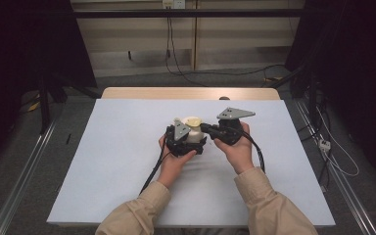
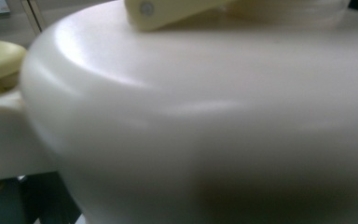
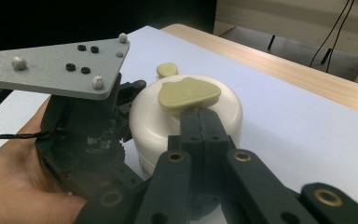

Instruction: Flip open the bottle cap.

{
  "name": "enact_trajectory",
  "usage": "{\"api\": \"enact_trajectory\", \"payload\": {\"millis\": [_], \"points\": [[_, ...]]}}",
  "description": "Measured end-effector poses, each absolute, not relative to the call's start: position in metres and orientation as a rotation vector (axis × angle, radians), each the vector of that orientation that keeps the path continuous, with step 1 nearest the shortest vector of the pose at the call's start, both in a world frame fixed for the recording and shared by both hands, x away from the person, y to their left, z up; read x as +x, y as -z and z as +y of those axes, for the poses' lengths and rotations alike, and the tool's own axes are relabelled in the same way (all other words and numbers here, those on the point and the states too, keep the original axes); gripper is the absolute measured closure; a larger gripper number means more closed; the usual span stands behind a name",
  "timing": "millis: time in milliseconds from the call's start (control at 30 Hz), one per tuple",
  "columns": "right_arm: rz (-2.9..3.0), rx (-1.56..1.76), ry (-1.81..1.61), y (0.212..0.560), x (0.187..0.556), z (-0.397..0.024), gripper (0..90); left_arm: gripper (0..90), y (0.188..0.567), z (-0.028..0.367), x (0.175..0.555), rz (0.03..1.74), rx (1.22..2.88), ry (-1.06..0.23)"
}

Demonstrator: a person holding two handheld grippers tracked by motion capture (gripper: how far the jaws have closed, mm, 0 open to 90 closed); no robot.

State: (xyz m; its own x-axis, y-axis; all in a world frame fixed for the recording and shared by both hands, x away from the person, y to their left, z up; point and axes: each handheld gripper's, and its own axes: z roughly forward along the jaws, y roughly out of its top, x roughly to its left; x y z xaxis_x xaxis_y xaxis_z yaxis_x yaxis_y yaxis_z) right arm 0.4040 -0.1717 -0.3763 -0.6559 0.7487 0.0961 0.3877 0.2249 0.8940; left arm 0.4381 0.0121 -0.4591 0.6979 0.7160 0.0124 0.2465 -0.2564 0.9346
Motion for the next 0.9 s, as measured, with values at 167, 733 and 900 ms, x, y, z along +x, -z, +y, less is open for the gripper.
{"api": "enact_trajectory", "payload": {"millis": [167, 733, 900], "points": [[2.144, 1.060, -1.424, 0.3754, 0.4047, -0.1717, 90.0, 4.8, 0.4592, 0.0118, 0.4379, 0.761, 1.817, -0.540], [2.146, 1.053, -1.420, 0.3727, 0.4067, -0.1712, 90.0, 4.8, 0.4593, 0.0113, 0.4379, 0.763, 1.818, -0.544], [2.145, 1.052, -1.426, 0.3715, 0.4071, -0.1707, 90.0, 4.8, 0.4594, 0.0111, 0.4377, 0.764, 1.817, -0.546]]}}
